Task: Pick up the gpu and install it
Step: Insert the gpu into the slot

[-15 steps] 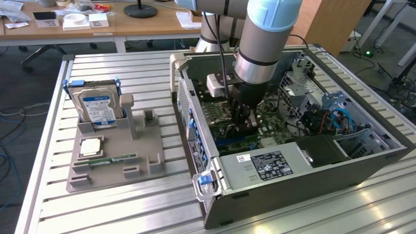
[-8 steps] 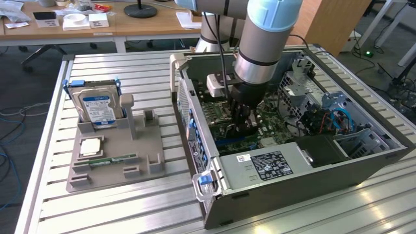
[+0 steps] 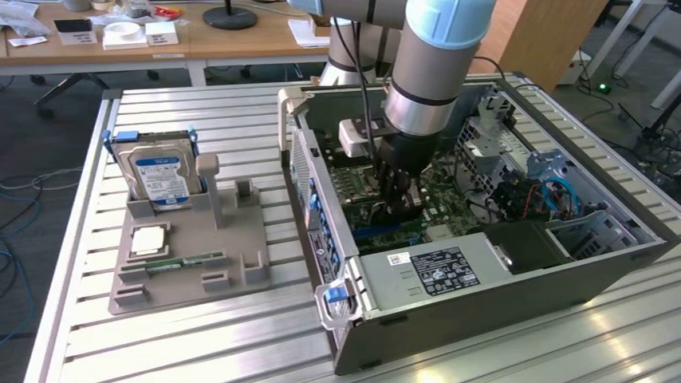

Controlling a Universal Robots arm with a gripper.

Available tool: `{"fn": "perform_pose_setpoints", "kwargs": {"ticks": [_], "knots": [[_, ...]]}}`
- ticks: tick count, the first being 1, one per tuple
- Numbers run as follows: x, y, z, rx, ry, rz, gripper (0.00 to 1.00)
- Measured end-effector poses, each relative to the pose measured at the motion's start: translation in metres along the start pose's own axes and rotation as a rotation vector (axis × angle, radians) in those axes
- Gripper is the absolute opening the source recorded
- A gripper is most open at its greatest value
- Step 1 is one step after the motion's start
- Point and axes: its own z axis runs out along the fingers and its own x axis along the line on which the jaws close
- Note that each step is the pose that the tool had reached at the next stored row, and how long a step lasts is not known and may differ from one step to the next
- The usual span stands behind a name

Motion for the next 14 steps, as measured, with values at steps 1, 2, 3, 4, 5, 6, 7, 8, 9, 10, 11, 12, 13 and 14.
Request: {"fn": "perform_pose_setpoints", "kwargs": {"ticks": [1, 2, 3, 4, 5, 6, 7, 8, 9, 10, 11, 12, 13, 14], "knots": [[0.0004, 0.0, 0.0, 0.0, 0.0002, 0.0, 0.26], [0.0007, 0.0, 0.0, 0.0, 0.0002, 0.0, 0.26], [0.0011, 0.0001, 0.0, 0.0, 0.0002, 0.001, 0.26], [0.0012, 0.0, 0.0001, 0.0001, 0.0, 0.001, 0.26], [0.0012, 0.0, 0.0005, 0.0002, -0.0001, 0.001, 0.26], [0.0013, 0.0, 0.0013, 0.0003, 0.0001, 0.001, 0.26], [0.0013, 0.0, 0.0022, 0.0005, 0.0, 0.001, 0.26], [0.0014, 0.0001, 0.0029, 0.0006, 0.0005, 0.002, 0.26], [0.0014, 0.0001, 0.0036, 0.0007, 0.0005, 0.002, 0.26], [0.0014, 0.0, 0.0041, 0.0008, 0.0004, 0.002, 0.26], [0.0014, 0.0, 0.0048, 0.001, 0.0002, 0.002, 0.26], [0.0014, 0.0, 0.0053, 0.0008, 0.0002, 0.002, 0.26], [0.0015, 0.0001, 0.0058, 0.0008, 0.0001, 0.002, 0.26], [0.0015, 0.0001, 0.0059, 0.0008, 0.0003, 0.002, 0.26]]}}
